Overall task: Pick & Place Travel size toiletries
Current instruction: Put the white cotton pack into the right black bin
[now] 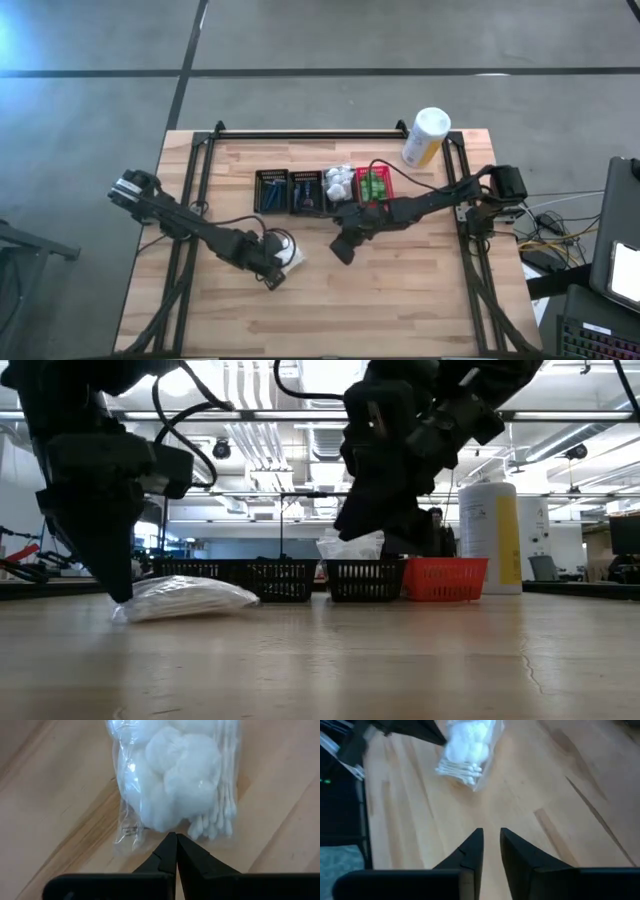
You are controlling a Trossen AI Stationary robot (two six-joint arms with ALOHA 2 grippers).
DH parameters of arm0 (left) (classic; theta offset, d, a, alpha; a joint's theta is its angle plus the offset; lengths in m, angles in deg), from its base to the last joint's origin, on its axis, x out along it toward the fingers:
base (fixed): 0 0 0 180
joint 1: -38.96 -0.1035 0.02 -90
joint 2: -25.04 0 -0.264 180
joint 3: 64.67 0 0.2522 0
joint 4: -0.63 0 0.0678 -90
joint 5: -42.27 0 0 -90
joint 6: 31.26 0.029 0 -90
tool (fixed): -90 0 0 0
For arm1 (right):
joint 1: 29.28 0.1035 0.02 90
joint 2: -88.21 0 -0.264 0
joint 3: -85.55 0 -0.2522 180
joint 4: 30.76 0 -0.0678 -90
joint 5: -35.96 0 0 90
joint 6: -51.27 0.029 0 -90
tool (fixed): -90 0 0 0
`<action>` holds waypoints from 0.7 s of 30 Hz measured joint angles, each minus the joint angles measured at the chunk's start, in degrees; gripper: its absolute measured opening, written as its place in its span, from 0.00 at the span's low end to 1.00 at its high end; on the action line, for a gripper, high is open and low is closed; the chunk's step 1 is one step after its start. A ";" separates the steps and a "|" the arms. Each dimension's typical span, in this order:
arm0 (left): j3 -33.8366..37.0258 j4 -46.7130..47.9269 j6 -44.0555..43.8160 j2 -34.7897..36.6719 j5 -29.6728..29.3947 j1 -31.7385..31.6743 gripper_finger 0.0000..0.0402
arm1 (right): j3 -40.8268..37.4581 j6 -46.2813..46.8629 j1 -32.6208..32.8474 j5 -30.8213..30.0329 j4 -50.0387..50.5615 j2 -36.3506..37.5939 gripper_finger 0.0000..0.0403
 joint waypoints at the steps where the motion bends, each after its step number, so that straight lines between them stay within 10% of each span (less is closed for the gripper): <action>1: 0.53 -0.67 0.00 0.00 0.01 -0.01 0.03 | 0.07 0.20 -0.05 0.17 -0.65 -0.14 0.16; 21: 5.37 -9.89 -0.14 -0.07 0.09 -0.29 0.03 | 10.47 5.45 -0.32 6.03 -7.85 -14.38 0.52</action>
